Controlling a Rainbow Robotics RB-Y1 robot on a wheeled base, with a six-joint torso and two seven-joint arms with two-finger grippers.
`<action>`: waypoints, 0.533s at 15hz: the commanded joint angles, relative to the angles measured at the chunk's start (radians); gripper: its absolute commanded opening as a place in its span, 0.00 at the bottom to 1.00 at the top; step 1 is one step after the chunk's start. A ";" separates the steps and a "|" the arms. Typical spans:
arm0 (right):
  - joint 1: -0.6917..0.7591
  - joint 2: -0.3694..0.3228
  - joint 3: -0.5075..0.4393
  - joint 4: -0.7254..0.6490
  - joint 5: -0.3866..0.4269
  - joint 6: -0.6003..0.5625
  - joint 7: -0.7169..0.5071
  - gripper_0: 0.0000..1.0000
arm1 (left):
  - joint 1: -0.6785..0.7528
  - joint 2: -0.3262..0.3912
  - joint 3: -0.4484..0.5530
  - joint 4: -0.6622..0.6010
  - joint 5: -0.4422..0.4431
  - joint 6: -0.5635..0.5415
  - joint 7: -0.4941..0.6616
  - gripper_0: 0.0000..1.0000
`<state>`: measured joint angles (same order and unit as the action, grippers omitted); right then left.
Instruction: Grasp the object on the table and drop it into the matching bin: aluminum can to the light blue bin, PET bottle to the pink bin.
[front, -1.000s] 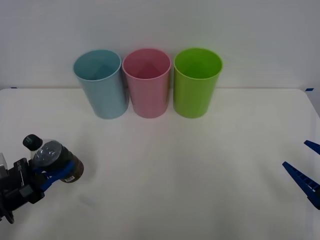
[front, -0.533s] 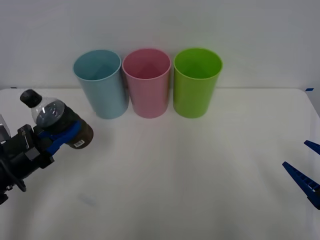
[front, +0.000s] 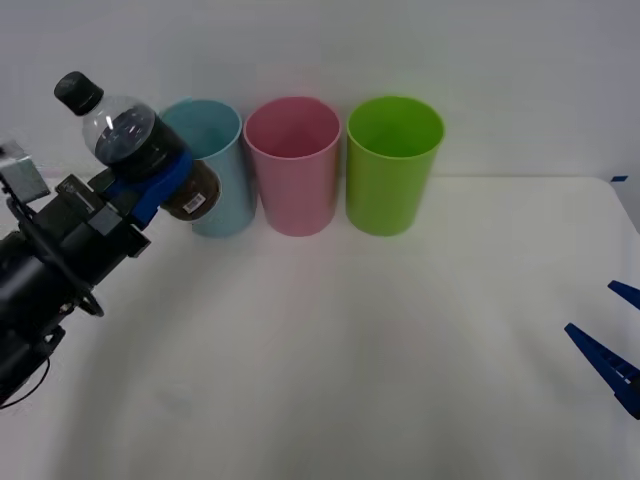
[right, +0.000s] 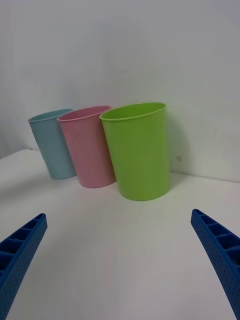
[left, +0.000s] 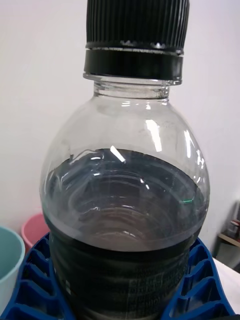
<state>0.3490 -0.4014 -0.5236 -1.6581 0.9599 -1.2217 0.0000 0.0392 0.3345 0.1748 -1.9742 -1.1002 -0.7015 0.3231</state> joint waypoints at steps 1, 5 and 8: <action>0.000 0.000 0.000 0.000 0.000 0.000 0.000 1.00 | -0.062 0.000 -0.097 -0.008 -0.075 0.155 0.016 0.00; 0.000 0.000 0.000 0.000 0.000 0.000 0.000 1.00 | -0.202 0.000 -0.173 0.092 -0.132 0.257 0.037 0.00; 0.000 0.000 0.000 0.000 0.000 0.000 0.000 1.00 | -0.328 0.000 -0.225 0.215 -0.136 0.306 0.036 0.00</action>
<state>0.3490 -0.4014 -0.5236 -1.6581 0.9599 -1.2217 0.0000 -0.2629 0.3344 -0.0390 -1.7877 -1.2360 -0.4047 0.3600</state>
